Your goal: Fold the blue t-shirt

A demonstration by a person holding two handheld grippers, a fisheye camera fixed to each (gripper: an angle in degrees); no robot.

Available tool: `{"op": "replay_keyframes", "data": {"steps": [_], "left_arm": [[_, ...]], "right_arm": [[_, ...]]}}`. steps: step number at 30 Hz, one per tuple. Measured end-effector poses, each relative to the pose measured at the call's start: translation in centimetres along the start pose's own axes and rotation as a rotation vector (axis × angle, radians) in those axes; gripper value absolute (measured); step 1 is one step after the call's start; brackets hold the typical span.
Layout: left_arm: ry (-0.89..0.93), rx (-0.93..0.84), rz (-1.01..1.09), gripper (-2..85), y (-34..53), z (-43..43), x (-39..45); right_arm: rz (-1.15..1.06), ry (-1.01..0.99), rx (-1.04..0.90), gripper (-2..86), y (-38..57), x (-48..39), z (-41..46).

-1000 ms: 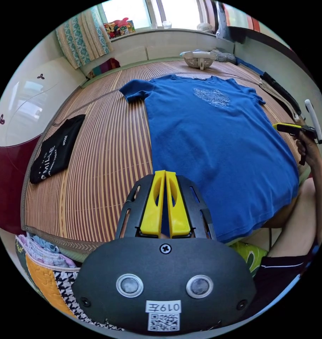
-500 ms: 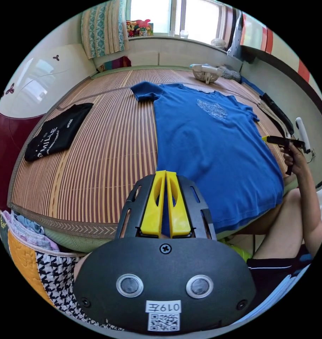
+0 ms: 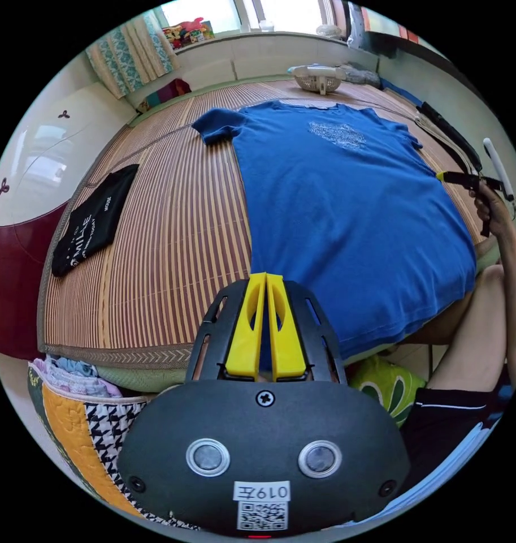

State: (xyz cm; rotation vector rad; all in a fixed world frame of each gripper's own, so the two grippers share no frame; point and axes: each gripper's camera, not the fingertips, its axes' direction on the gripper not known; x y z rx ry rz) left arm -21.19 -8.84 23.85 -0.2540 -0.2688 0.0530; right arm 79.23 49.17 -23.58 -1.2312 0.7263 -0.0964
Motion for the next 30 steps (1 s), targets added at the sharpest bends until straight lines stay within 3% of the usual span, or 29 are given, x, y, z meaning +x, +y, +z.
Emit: {"op": "replay_keyframes", "data": {"steps": [5,11,21,26,30], "left_arm": [[0.063,0.075,-0.032,0.9,1.4,0.2,-2.0],[0.171,0.09,-0.115,0.9,2.3,0.7,-4.6],[0.24,0.082,-0.13,0.9,4.4,0.7,-5.2],[0.283,0.078,-0.072,1.0,5.4,0.9,-2.5],[0.222,0.079,-0.039,1.1,6.4,0.3,-0.3]], "right_arm": [[-0.092,0.299,0.223,7.3,-3.3,-3.1,-4.2],[-0.384,0.598,0.088,9.8,-8.3,-8.7,2.7],[-0.413,0.728,0.023,0.0,-12.4,-11.3,5.2],[-0.228,0.586,0.023,1.3,-15.2,-8.1,1.1],[-0.208,0.626,-0.043,5.2,-15.1,-9.8,-0.6]]}}
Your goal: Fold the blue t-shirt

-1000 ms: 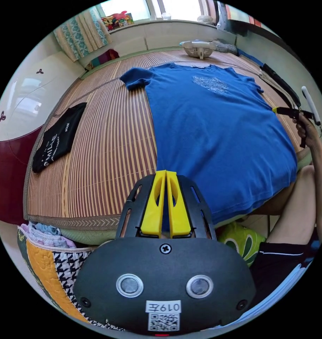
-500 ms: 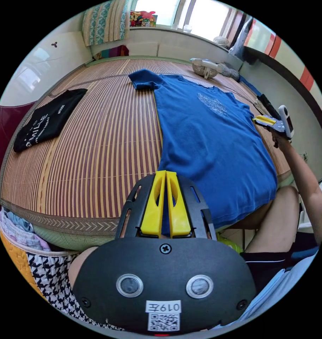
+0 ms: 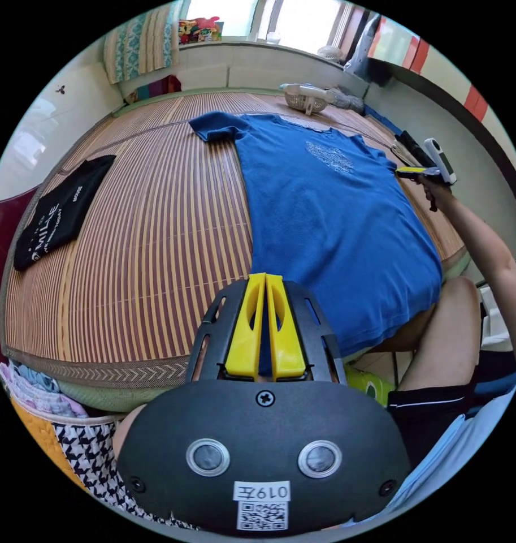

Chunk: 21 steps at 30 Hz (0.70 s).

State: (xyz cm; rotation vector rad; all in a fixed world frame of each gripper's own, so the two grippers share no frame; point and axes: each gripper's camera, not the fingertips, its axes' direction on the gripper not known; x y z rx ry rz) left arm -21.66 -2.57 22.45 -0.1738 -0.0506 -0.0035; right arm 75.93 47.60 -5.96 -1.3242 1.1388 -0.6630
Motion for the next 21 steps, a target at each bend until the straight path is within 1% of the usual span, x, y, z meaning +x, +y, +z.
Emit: {"op": "replay_keyframes", "data": {"steps": [2,4,6,8,9,10,11,12,14,15,16,17,18,20,21], "left_arm": [[0.003,-0.001,-0.008,1.0,1.4,-0.3,0.8],[0.007,0.012,-0.026,1.0,2.7,-1.0,1.1],[0.025,0.039,-0.026,0.9,4.3,-2.1,1.5],[0.089,0.087,0.045,0.9,6.5,-4.0,2.7],[0.103,0.098,0.082,0.9,7.1,-4.5,3.3],[0.107,0.127,0.177,0.9,8.3,-5.7,4.9],[0.078,0.157,0.284,1.0,9.5,-6.8,7.0],[0.052,0.169,0.344,1.0,10.2,-7.3,8.2],[-0.071,0.154,0.593,0.9,13.5,-7.7,13.9],[-0.099,0.138,0.648,0.9,14.3,-7.4,15.3],[-0.168,0.094,0.755,0.9,16.1,-6.3,18.2],[-0.259,0.058,0.855,0.9,18.2,-4.8,21.0],[-0.312,0.045,0.9,1.0,19.2,-4.0,22.4],[-0.49,0.043,1.044,1.2,23.2,-1.4,27.0],[-0.51,0.053,1.071,1.2,24.1,-1.0,28.0]], "right_arm": [[0.005,0.044,-0.049,5.7,1.7,-0.1,-2.1],[0.045,0.059,-0.03,5.7,4.3,0.6,-4.6],[0.113,-0.004,-0.01,5.9,7.3,2.0,-7.5],[0.133,-0.217,0.06,7.4,12.1,2.4,-13.1],[0.113,-0.286,0.092,8.0,13.5,2.0,-14.9],[0.059,-0.398,0.16,8.4,16.2,0.8,-18.7],[0.014,-0.45,0.231,8.2,19.3,-1.0,-22.8],[-0.01,-0.458,0.273,7.8,21.0,-2.0,-24.9],[-0.081,-0.444,0.471,3.0,28.6,-7.1,-33.0],[-0.107,-0.429,0.503,2.6,30.3,-8.6,-34.6],[-0.158,-0.393,0.503,1.8,32.8,-11.9,-36.8],[-0.215,-0.362,0.49,3.0,34.9,-15.2,-38.2],[-0.239,-0.348,0.489,3.6,35.8,-16.8,-38.7],[-0.333,-0.281,0.47,6.6,38.9,-22.7,-40.0],[-0.356,-0.257,0.465,7.3,39.4,-24.1,-40.1]]}}
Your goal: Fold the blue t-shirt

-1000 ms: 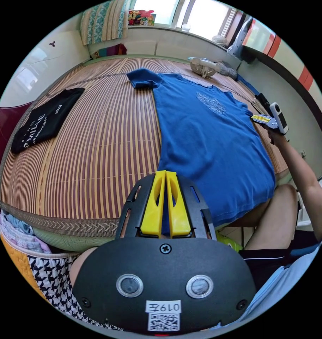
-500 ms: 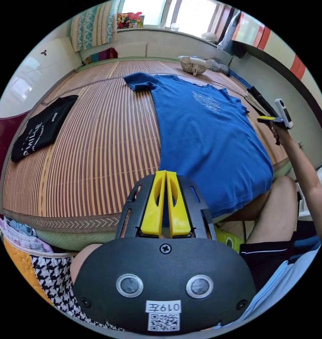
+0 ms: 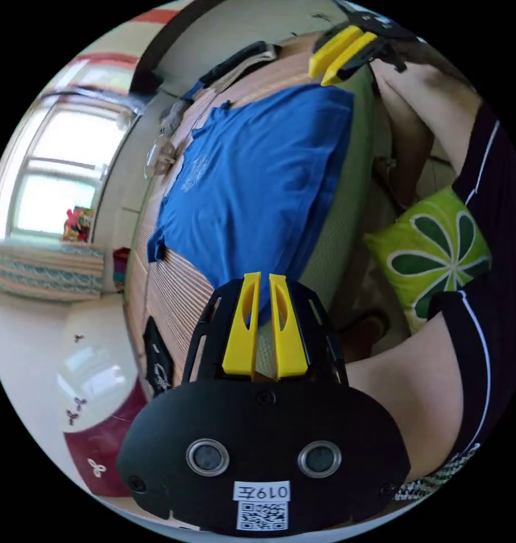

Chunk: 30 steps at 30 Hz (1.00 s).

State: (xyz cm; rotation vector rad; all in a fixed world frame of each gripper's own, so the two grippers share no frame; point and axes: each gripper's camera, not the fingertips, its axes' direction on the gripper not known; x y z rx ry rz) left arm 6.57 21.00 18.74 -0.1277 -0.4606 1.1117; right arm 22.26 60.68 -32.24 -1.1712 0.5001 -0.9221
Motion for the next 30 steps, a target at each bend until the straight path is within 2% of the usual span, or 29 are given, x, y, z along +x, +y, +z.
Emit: {"op": "replay_keyframes", "data": {"steps": [3,5,12,16,20,30], "left_arm": [[0.001,0.094,0.01,1.9,-2.1,-1.7,3.9],[0.067,0.139,-0.028,2.9,-3.7,-2.4,5.5],[0.073,0.157,-0.066,6.3,-7.2,-2.5,10.2],[0.076,0.17,-0.081,6.2,-7.9,-3.0,12.6],[0.078,0.168,-0.089,6.2,-8.3,-3.0,14.9],[-0.077,0.114,-0.054,4.3,-10.2,-2.7,19.8]], "right_arm": [[-0.147,0.065,-0.046,8.0,-0.8,-6.3,0.5],[-0.204,0.089,-0.032,7.7,-2.1,-9.1,0.1],[-0.289,0.076,-0.048,8.3,-5.8,-13.0,0.5],[-0.343,0.176,-0.08,6.8,-6.3,-14.7,1.2],[-0.291,0.188,-0.02,0.4,-7.2,-13.8,-1.3],[-0.123,0.091,0.077,-1.0,-7.7,-9.5,-6.8]]}}
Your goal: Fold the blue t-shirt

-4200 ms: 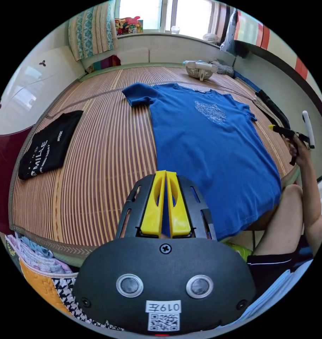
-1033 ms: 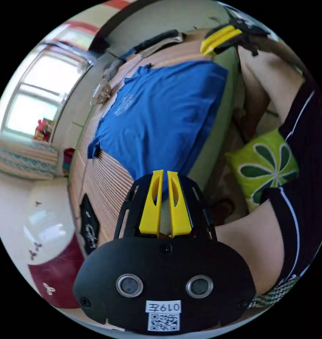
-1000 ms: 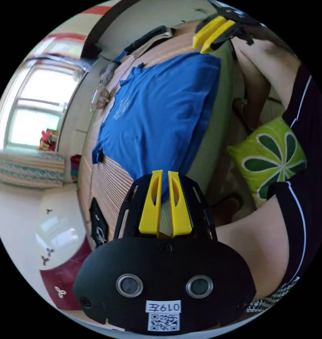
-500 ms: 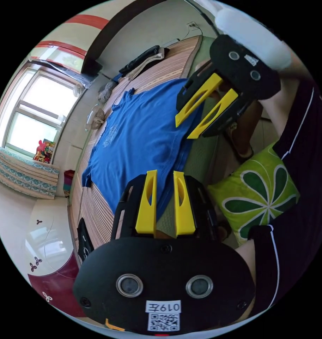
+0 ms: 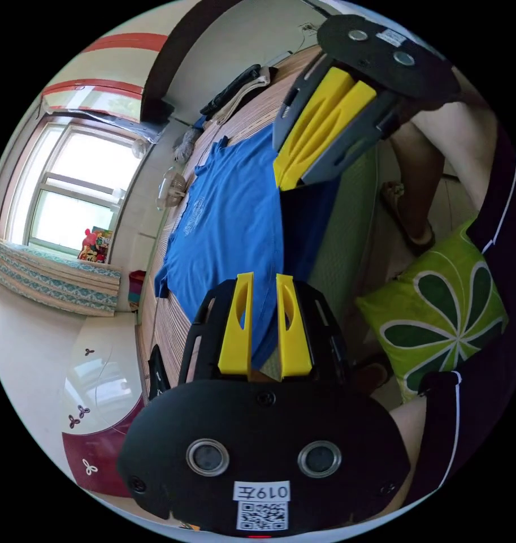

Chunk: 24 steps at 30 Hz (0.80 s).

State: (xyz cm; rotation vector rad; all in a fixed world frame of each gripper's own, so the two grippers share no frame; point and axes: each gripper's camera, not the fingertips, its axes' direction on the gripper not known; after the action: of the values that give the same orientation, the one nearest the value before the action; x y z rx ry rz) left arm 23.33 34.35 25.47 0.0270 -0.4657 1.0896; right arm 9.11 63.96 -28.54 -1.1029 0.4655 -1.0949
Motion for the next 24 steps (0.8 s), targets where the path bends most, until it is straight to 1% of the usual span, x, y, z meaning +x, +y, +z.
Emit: {"op": "replay_keyframes", "data": {"steps": [4,6,8,16,19,21,24], "left_arm": [[0.067,0.029,-0.009,2.6,0.1,-0.8,1.6],[0.044,0.017,-0.009,2.3,-0.1,-0.6,2.2],[-0.022,-0.03,-0.024,1.9,-0.4,0.2,2.8],[-0.094,-0.119,-0.058,0.8,0.7,1.3,3.9],[-0.152,-0.045,-0.071,0.7,1.0,-0.9,4.0],[-0.16,-0.014,-0.053,0.6,1.1,-1.9,4.3],[-0.145,-0.097,0.022,0.6,0.9,0.0,5.7]], "right_arm": [[0.088,-0.049,0.003,-1.0,0.3,2.4,-0.8],[0.106,-0.058,0.004,-1.0,0.3,2.9,-1.1],[0.115,-0.065,0.018,-1.0,0.2,3.4,-1.5],[0.095,-0.057,-0.016,-1.0,-0.1,3.0,-1.4],[0.067,-0.039,0.026,-1.0,-0.4,2.8,-2.7],[0.043,-0.063,0.056,-1.0,-0.5,2.6,-3.9],[0.002,-0.104,-0.022,-1.0,-0.4,1.4,-2.6]]}}
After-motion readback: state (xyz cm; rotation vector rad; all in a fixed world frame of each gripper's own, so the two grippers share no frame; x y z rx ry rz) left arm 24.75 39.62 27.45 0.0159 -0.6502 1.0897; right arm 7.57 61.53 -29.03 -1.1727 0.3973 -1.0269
